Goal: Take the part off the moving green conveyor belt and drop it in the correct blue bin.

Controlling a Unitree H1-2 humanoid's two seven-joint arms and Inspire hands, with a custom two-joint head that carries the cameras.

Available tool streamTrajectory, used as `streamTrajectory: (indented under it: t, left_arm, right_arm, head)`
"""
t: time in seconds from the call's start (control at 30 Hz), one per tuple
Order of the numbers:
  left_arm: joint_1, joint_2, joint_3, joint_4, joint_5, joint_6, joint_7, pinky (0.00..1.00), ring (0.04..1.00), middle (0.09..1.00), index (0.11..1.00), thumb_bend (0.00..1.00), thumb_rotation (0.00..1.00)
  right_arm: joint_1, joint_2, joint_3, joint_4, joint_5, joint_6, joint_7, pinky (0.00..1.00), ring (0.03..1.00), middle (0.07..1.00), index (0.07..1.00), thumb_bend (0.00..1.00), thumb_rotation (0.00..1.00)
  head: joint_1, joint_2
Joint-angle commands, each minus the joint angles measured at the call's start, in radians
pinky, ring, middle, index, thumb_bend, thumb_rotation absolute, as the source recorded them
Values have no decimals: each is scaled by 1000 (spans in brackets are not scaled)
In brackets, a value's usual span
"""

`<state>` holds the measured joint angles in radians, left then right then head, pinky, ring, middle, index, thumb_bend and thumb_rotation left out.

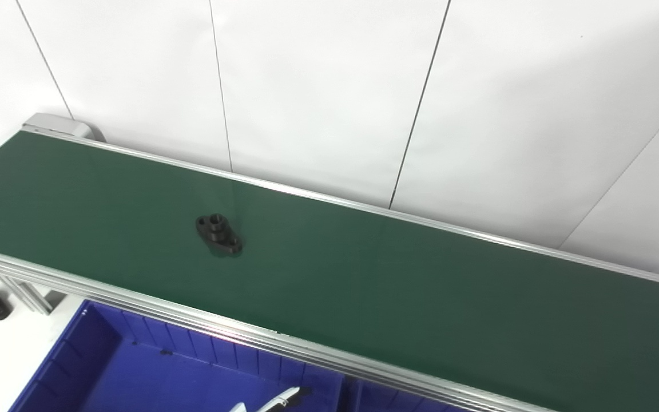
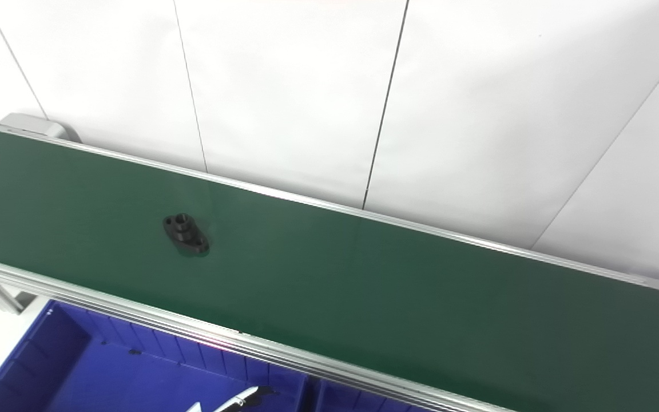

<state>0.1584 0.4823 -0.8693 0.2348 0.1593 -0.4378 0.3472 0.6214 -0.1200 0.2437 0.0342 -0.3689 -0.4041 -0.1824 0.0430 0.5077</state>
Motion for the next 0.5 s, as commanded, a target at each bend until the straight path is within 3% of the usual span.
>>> streamTrajectory:
  t: [0.0,0.27,0.37,0.47]
  left_arm:
    - [-15,5,-5,-4,-3,-32,23,702,791,835,838,885,503]
    - [-19,-8,-10,7,3,-32,36,702,795,838,840,886,497]
    - [-23,-10,-22,9,10,-32,57,700,794,837,839,883,495]
    - [-25,-12,-31,8,10,-32,65,699,793,835,836,883,489]
  right_arm:
    - [5,-13,11,-24,-3,-65,-52,813,884,910,959,879,368]
    - [-10,-80,116,-35,21,-66,-209,787,873,906,952,856,355]
    - [-20,-117,172,-43,13,-66,-306,717,841,888,936,858,333]
    - [-18,-145,220,-79,-9,-66,-401,776,849,878,924,839,305]
  head:
    - [5,0]
    - [32,-10]
    - [45,-12]
    - [52,-11]
